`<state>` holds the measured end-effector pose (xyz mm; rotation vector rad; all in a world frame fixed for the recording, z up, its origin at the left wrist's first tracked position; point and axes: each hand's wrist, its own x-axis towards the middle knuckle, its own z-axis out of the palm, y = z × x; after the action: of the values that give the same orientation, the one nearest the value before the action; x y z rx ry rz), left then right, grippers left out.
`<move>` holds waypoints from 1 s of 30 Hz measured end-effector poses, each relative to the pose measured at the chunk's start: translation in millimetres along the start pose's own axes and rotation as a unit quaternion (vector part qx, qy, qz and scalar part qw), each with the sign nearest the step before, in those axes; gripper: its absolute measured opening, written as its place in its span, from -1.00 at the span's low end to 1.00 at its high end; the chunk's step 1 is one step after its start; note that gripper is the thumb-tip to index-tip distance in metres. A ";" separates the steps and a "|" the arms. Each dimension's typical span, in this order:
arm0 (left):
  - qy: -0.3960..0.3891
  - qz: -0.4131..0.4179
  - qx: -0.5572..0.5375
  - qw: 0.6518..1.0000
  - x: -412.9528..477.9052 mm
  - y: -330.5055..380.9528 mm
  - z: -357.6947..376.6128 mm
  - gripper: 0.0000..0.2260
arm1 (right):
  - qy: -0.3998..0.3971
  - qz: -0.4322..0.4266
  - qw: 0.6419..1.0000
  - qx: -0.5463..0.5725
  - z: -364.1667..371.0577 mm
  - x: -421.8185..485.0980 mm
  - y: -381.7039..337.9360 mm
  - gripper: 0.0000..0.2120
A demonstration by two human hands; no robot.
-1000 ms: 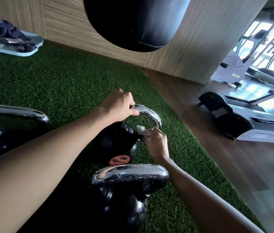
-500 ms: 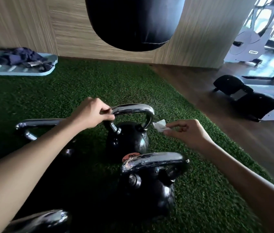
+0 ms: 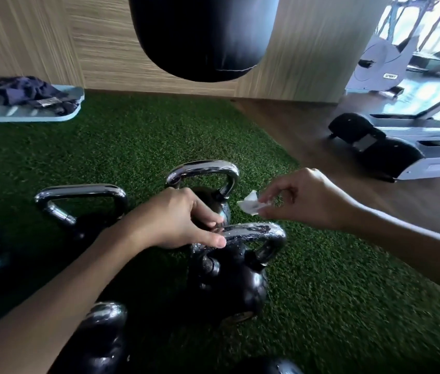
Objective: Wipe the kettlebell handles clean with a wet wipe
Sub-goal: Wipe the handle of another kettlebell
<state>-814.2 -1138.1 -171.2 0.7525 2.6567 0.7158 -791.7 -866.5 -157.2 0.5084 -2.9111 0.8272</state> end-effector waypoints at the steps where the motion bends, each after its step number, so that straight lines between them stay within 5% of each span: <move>1: 0.017 0.004 0.004 1.000 -2.5 3.6 6.4 -0.66 | -0.016 -0.015 0.999 -0.025 -0.1 -4.4 -2.5 -0.82; 5: 0.069 0.006 0.024 0.997 -2.8 13.7 14.3 -0.73 | -0.056 -0.071 0.994 -0.058 13.1 -10.6 -13.4 -0.76; 14: -0.006 -0.050 0.116 0.992 23.0 28.6 -0.2 -0.69 | -0.077 -0.138 0.983 -0.090 35.6 -10.1 -7.5 -0.46; 21: 0.077 -0.082 0.018 0.993 0.1 10.0 19.7 -0.75 | -0.056 -0.114 0.986 -0.105 21.5 -2.7 -7.6 -0.80; 30: 0.109 -0.022 0.129 0.985 -1.2 43.3 28.5 -0.59 | -0.002 -0.110 0.994 -0.007 34.0 -27.2 6.2 -0.64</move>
<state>-784.2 -1095.8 -171.8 0.7129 2.9964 0.4724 -767.5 -871.3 -193.5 0.8113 -2.7940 0.7753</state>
